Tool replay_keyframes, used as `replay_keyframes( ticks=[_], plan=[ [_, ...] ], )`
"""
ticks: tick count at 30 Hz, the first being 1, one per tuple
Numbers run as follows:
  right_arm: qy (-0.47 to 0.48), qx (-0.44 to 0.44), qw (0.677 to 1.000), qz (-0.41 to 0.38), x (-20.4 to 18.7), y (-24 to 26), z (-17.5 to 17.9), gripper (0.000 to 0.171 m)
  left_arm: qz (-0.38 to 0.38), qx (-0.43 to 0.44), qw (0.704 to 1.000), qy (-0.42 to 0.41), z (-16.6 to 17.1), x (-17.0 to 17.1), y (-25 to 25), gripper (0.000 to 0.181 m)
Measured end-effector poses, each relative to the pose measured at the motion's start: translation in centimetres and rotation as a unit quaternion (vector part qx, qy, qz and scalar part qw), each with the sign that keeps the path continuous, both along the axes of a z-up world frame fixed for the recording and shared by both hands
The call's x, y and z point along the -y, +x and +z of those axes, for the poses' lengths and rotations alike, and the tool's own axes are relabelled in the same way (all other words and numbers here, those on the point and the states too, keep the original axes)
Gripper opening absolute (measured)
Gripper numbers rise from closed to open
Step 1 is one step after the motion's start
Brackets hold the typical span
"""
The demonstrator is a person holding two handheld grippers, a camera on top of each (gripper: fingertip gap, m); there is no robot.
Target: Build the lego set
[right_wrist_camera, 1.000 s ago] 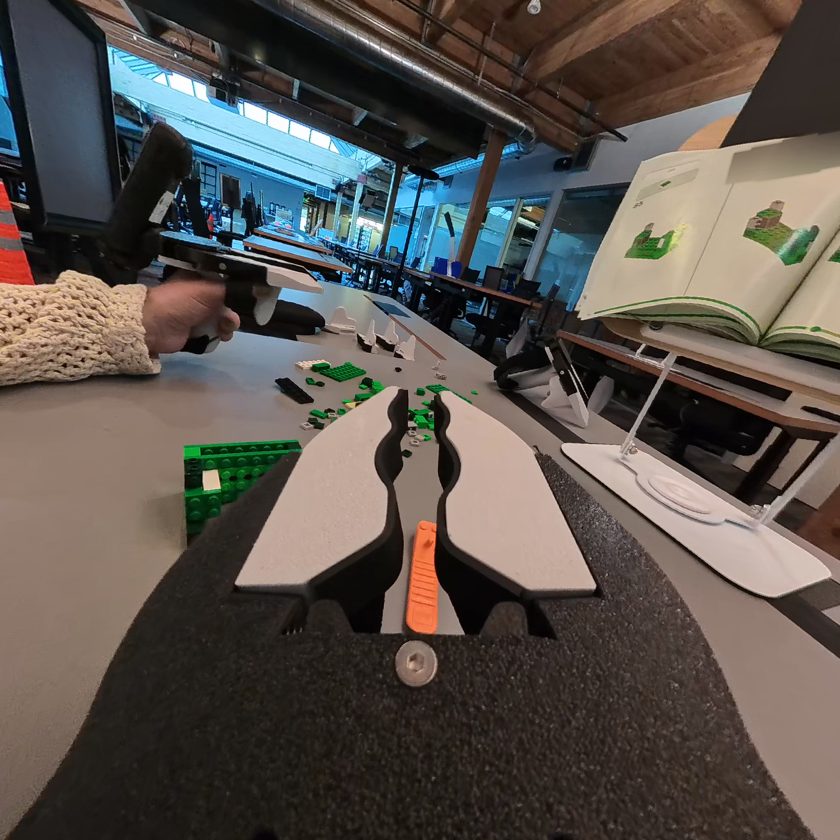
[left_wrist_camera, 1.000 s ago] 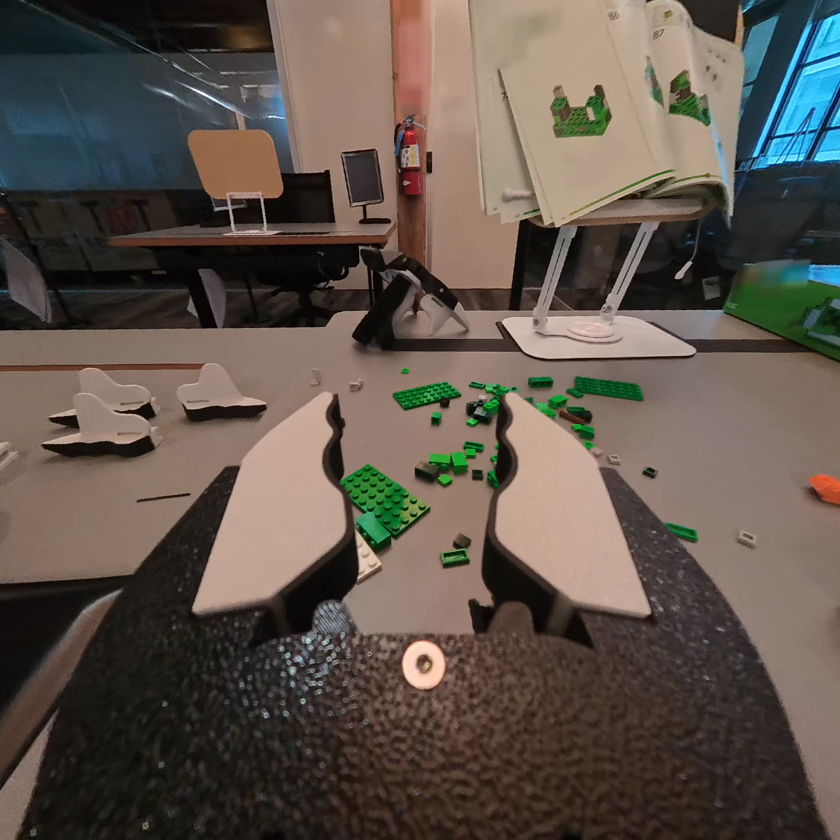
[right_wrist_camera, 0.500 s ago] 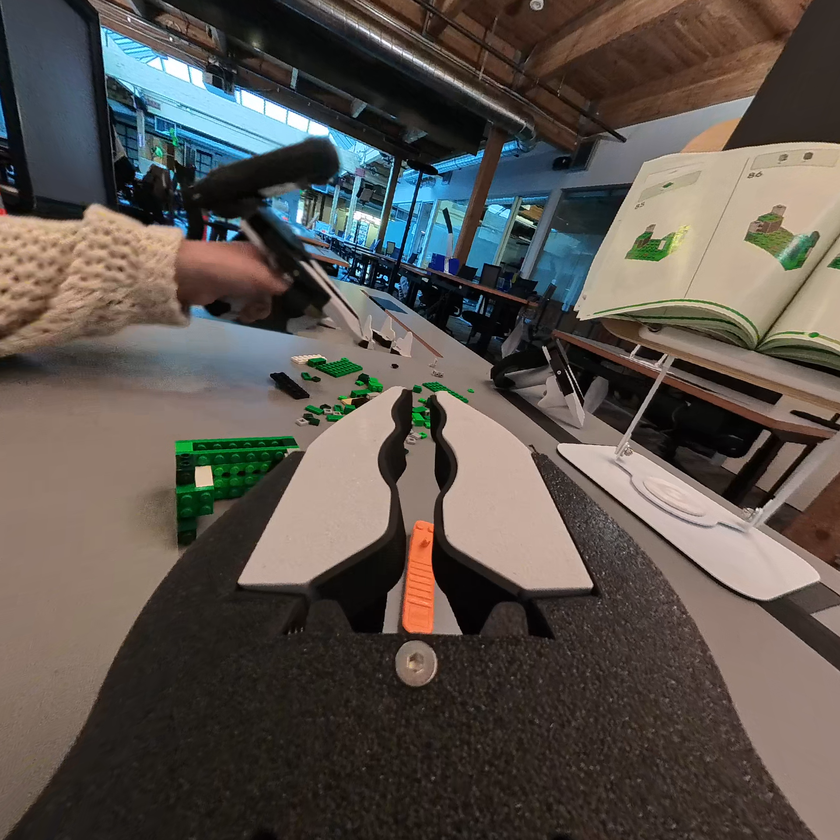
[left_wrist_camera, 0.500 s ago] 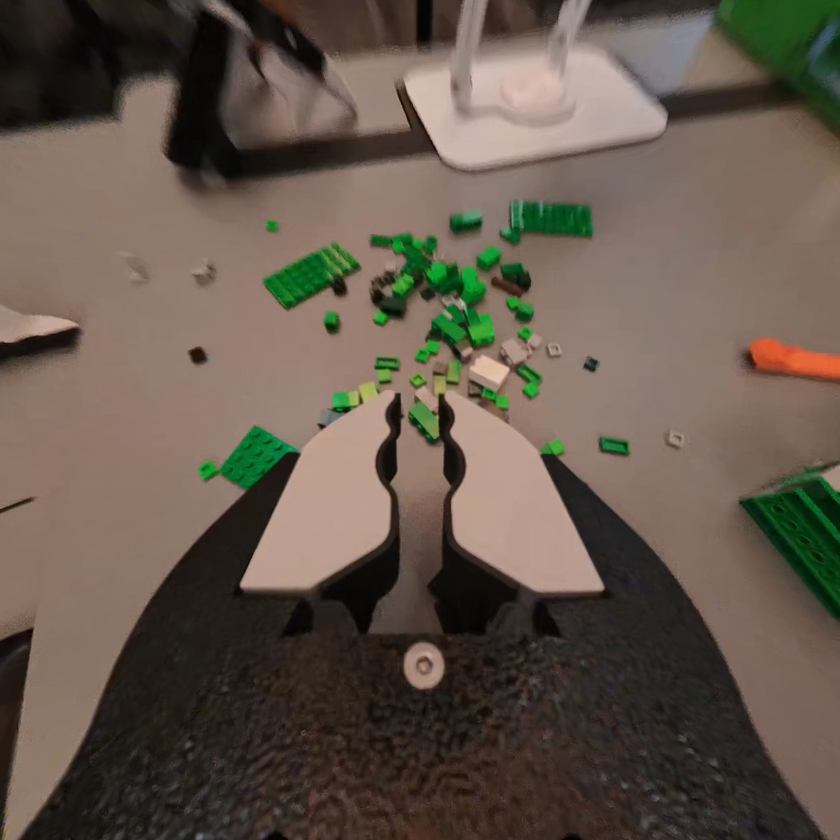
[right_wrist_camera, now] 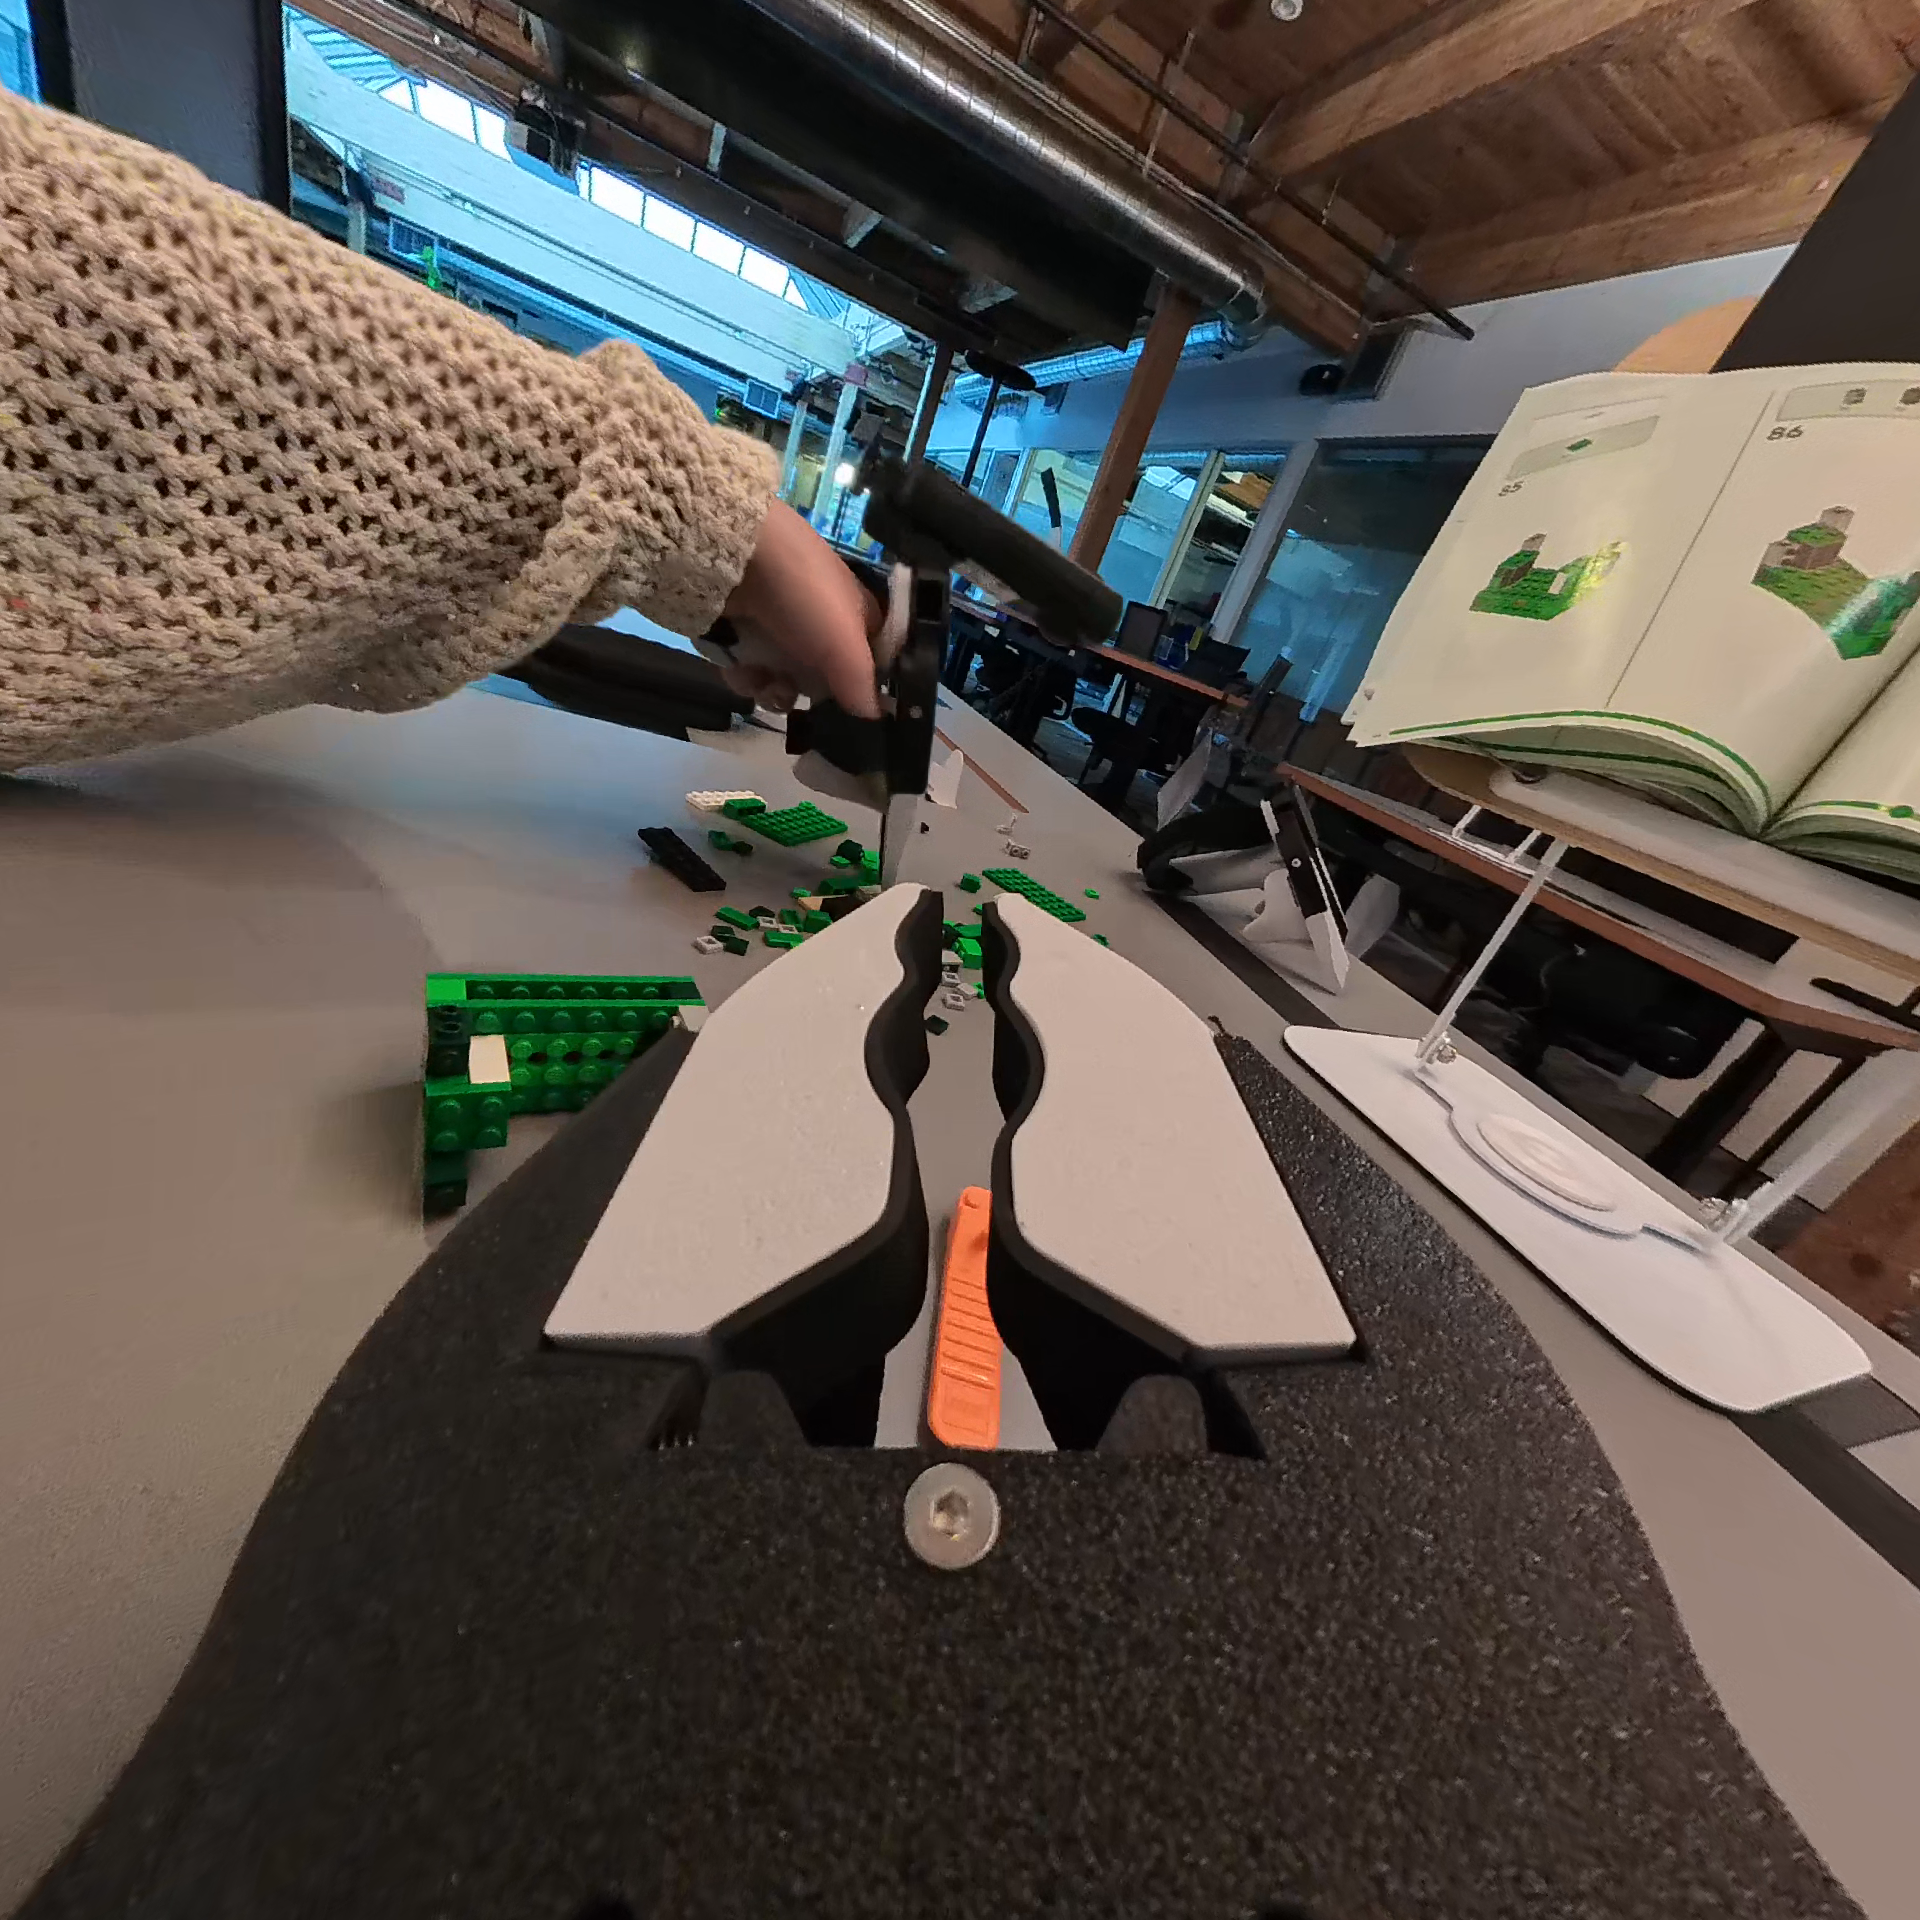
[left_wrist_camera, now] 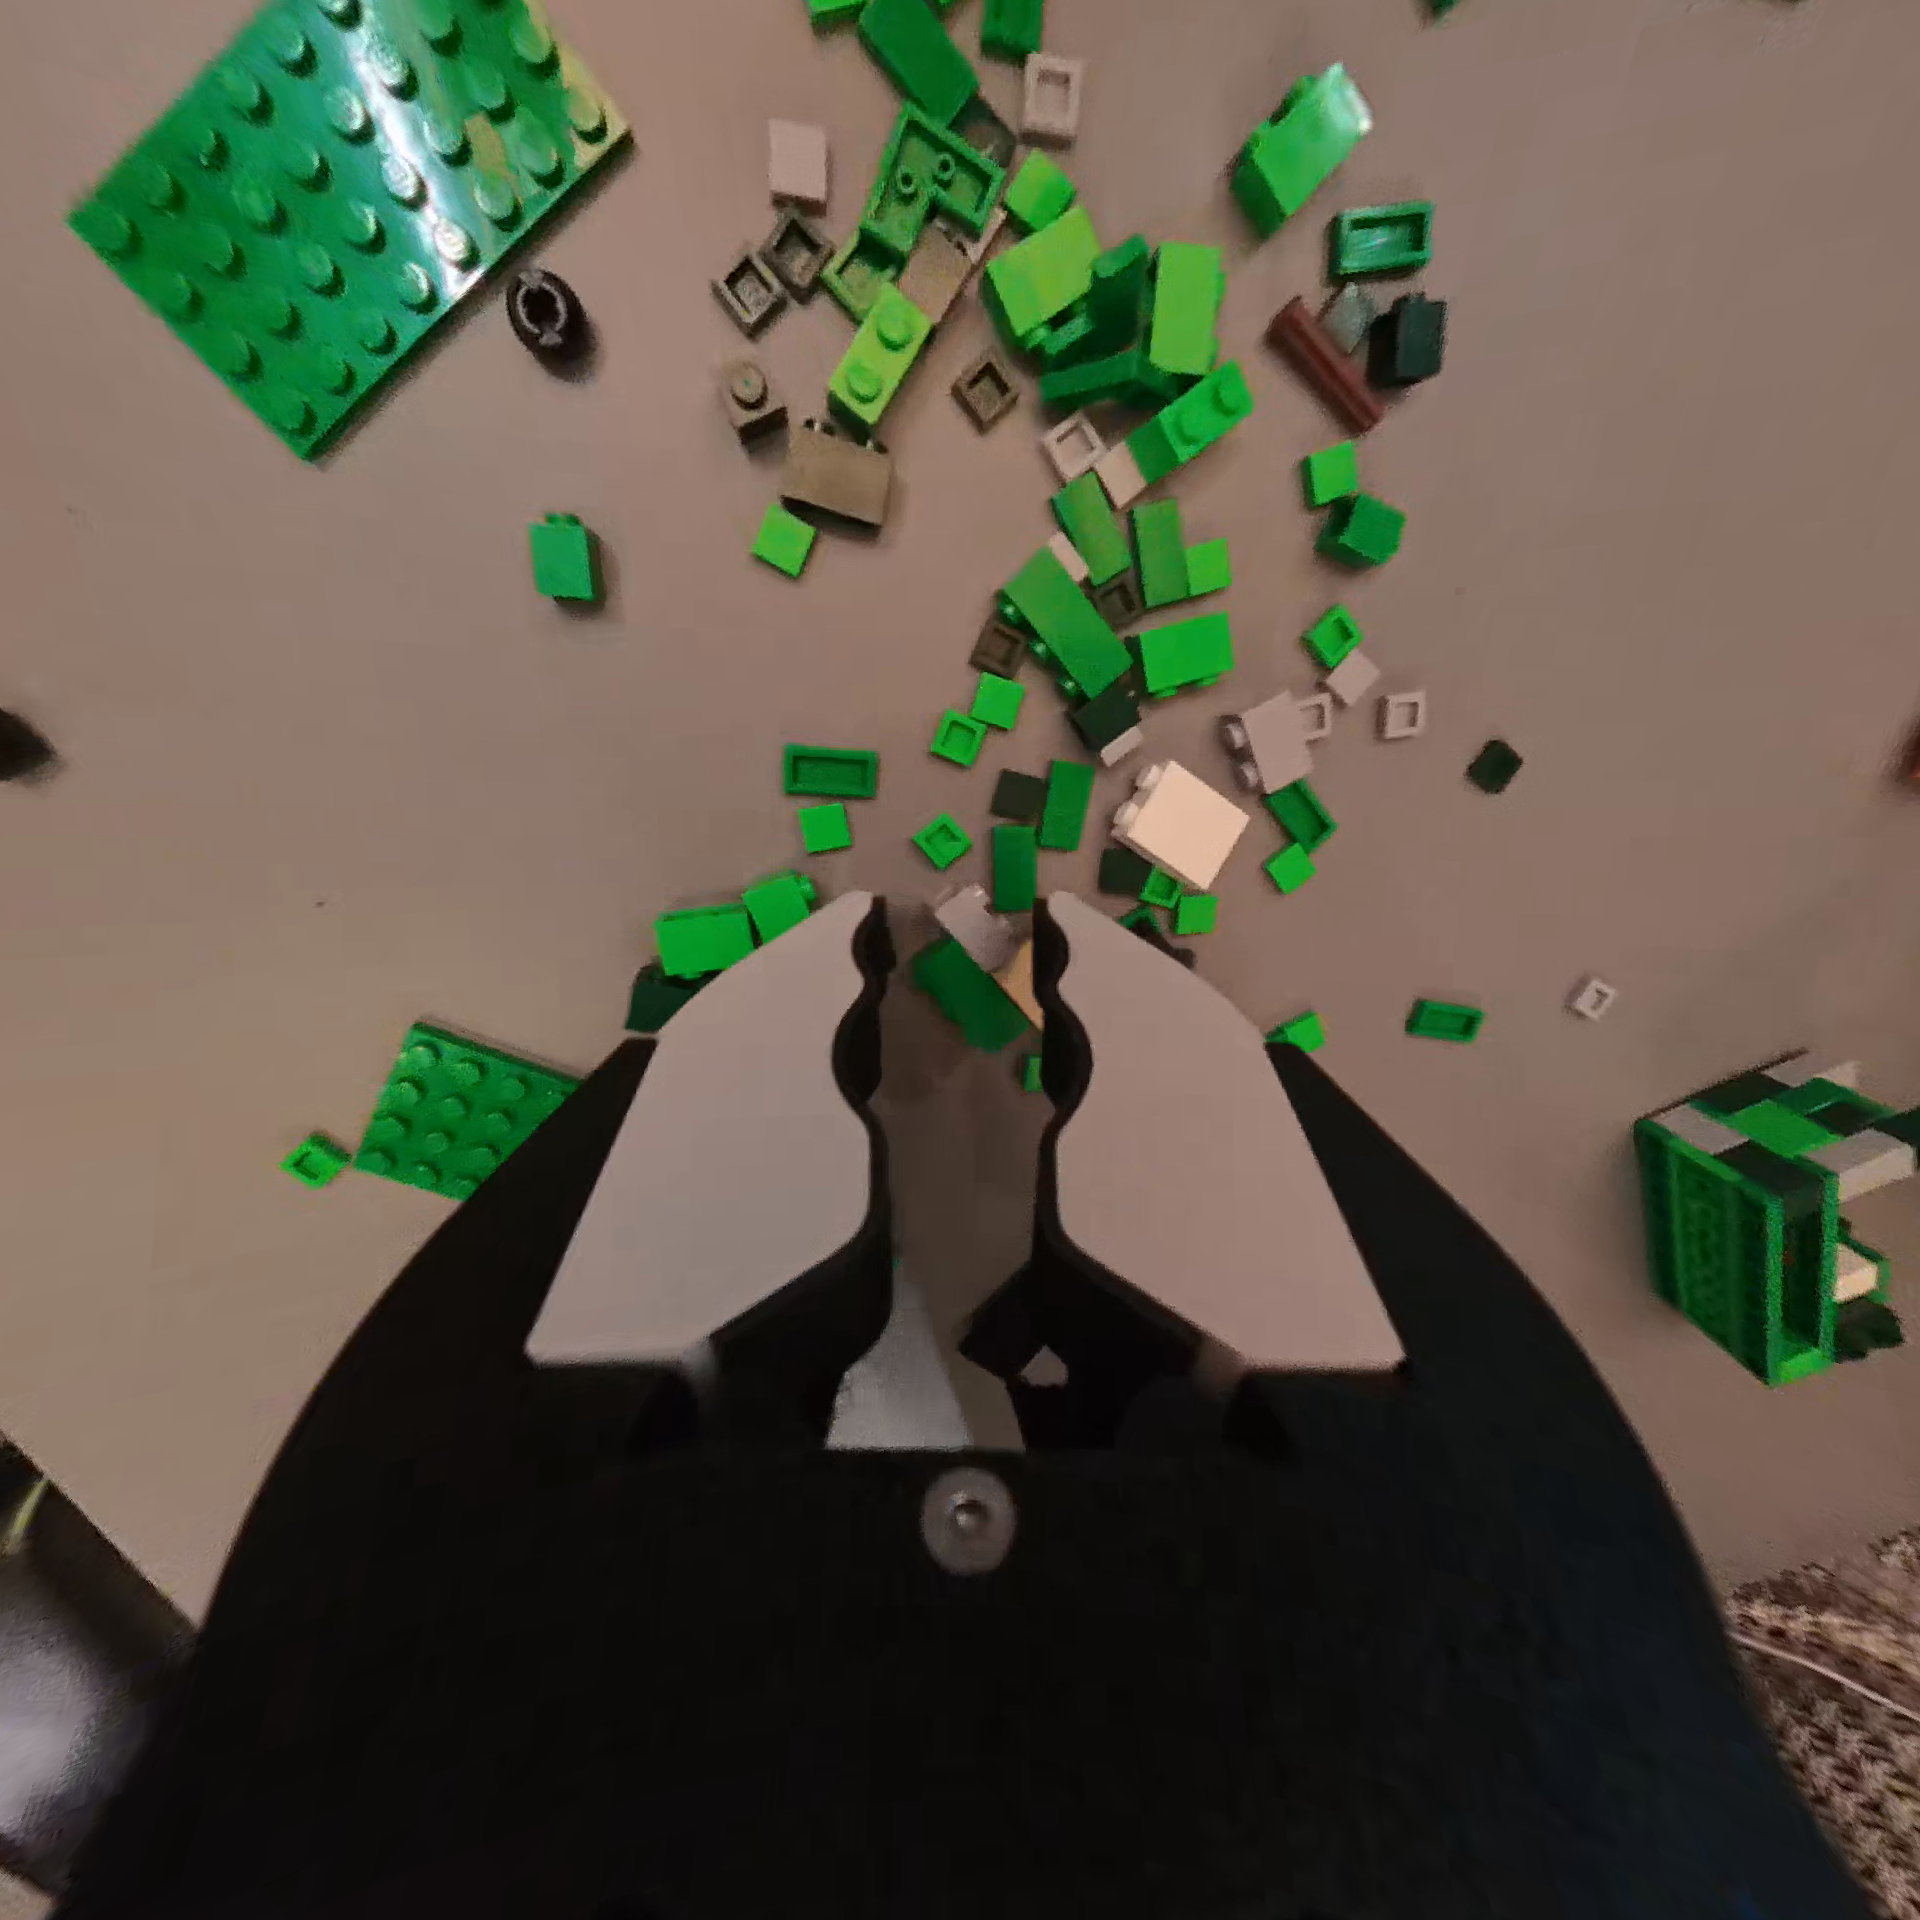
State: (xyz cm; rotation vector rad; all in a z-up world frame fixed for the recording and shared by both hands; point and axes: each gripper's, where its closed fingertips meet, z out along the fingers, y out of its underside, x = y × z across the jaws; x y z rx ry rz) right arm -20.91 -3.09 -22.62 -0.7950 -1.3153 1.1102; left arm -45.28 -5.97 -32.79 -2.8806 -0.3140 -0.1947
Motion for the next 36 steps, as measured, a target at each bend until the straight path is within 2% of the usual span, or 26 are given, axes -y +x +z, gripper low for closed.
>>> replay_keyframes(
  ticks=[2,5,8,10,12,13,16,18,19,22,27,30,33,36],
  plan=[
    [0.003,0.001,1.0,0.0,0.1,0.0,0.0,0.007,0.0,-0.005,1.0,-0.013,-0.3,0.2,-0.2,0.025],
    [0.007,0.002,1.0,0.001,0.2,0.0,-0.1,0.006,-0.006,0.005,1.0,-0.01,-0.6,0.0,0.3,0.011],
    [0.011,0.002,1.0,0.001,0.2,0.0,-0.1,0.007,-0.014,-0.005,1.0,0.002,-0.5,-0.1,0.3,0.01],
    [0.015,0.002,1.0,0.0,0.3,-0.1,-0.1,0.007,-0.016,-0.014,0.998,0.053,0.5,-0.8,0.4,0.01],
    [0.022,0.001,1.0,-0.001,0.4,-0.1,-0.2,0.007,-0.027,0.011,0.984,0.178,3.4,-2.5,2.4,0.01],
    [0.024,0.002,1.0,0.001,0.5,-0.1,-0.2,0.007,-0.049,0.04,0.962,0.264,5.7,-3.4,4.4,0.01],
    [0.014,-0.005,1.0,0.014,0.8,0.1,0.1,0.007,-0.117,0.113,0.857,0.49,12.3,-3.3,11.3,0.01],
    [0.004,-0.013,1.0,0.01,0.6,0.2,0.4,0.009,-0.142,0.149,0.792,0.576,14.8,-2.0,15.3,0.009],
    [0.004,-0.017,1.0,0.007,0.5,0.2,0.6,0.009,-0.141,0.157,0.775,0.595,15.2,-1.5,16.7,0.009],
    [0.022,-0.024,0.999,0.005,0.9,0.4,0.7,0.009,-0.116,0.174,0.737,0.642,15.9,-0.7,19.2,0.009],
    [0.048,-0.024,0.999,-0.004,1.0,0.4,0.5,0.007,-0.064,0.206,0.674,0.707,16.7,0.0,20.2,0.009],
    [0.041,-0.027,0.999,-0.006,0.8,0.4,0.7,0.006,-0.079,0.221,0.654,0.719,16.9,0.5,21.1,0.009],
    [0.043,-0.03,0.999,-0.006,0.8,0.5,0.8,0.004,-0.116,0.287,0.631,0.712,16.4,1.0,22.5,0.009],
    [0.053,-0.034,0.998,-0.008,1.0,0.5,0.8,0.004,-0.085,0.335,0.612,0.712,16.1,0.9,21.5,0.009]
  ],
)
